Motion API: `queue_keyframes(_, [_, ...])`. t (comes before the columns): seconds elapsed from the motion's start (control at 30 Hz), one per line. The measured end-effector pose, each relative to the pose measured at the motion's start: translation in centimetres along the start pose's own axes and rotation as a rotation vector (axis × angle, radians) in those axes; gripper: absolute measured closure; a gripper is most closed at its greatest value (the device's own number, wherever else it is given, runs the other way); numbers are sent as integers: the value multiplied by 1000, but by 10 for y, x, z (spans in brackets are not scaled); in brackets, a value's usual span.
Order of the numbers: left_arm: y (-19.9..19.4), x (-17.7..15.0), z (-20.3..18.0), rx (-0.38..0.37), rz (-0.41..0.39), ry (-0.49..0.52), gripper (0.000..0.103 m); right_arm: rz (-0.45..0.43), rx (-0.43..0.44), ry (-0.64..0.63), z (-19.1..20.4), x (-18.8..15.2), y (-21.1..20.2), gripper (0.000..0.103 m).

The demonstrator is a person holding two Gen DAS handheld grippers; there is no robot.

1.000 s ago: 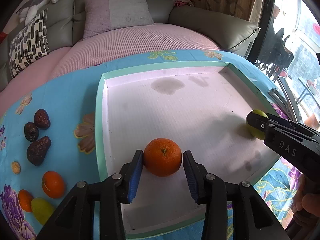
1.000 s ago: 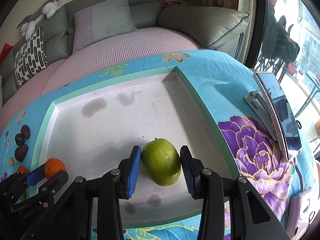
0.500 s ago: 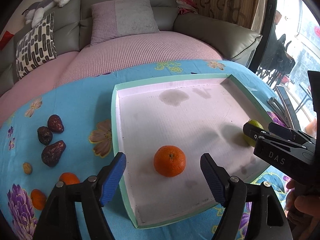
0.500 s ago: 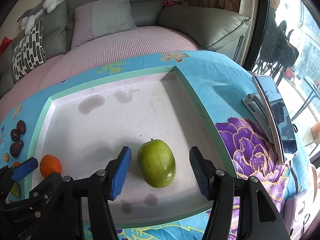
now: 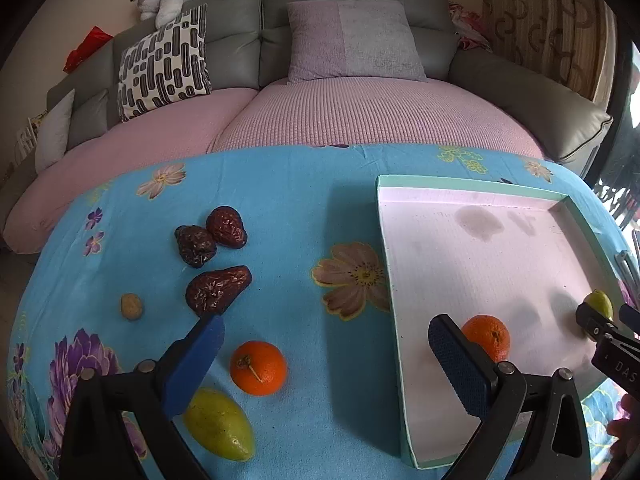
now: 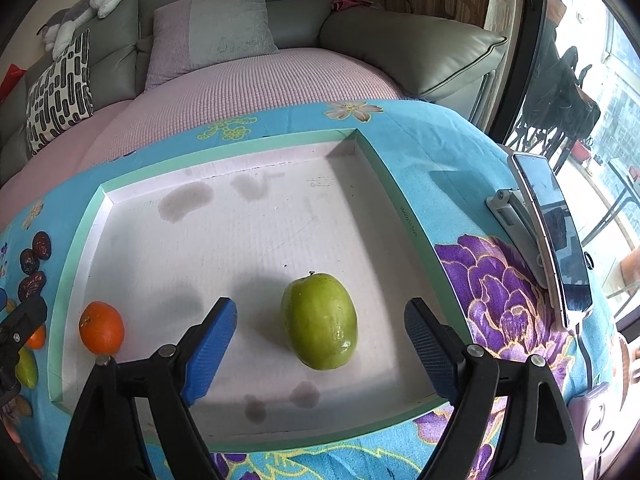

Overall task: Organize fruits
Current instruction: 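Withdraw both open grippers from the tray back toward the fruit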

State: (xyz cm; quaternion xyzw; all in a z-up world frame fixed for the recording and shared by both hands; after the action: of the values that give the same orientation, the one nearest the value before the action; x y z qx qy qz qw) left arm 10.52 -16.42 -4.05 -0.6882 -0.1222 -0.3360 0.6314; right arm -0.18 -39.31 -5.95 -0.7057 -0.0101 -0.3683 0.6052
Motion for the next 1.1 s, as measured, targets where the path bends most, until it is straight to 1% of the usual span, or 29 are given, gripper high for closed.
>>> queue_keyframes(0.07, [5,-2,5,5,20,-16,0,-2,-8,-6,1,0,0,15])
queue_keyframes(0.13, [5,-4,10,-3,25,-39,0,-9,-7,-2,1,0,0,13])
queue_keyframes(0.2, [4,-4,14,-6,25,-51,0,-15,-1,4,0,0,-1,12])
queue_keyframes(0.4, [-1,-7,25,3,31,-19,0,-30,8,-14,5,1,-5,12])
queue_keyframes(0.53, [-7,-8,40,23,32,-12,0,-47,24,-20,13,3,-8,12])
queue_keyframes(0.7, [-15,-8,69,69,12,-37,0,-71,31,-38,28,5,-14,12])
queue_keyframes(0.97, [-22,-10,127,131,-15,-155,0,-55,23,-113,60,0,-12,12])
queue_keyframes(1.1, [-28,-13,150,168,-41,-177,0,-89,47,-104,74,1,-21,12])
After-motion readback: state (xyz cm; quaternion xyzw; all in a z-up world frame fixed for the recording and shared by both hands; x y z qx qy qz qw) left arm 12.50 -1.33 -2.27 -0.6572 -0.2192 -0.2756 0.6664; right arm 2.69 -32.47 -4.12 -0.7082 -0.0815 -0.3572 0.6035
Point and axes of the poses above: each gripper's, at about its wrist camera, not at the fingertips, and y roughly the way its jaws point, z to its left, x to its top, the point moved 4 cm from there along y, roughly the way its jaws point, and after that the axes turned 1 degree about z, right-handed, at the moved point
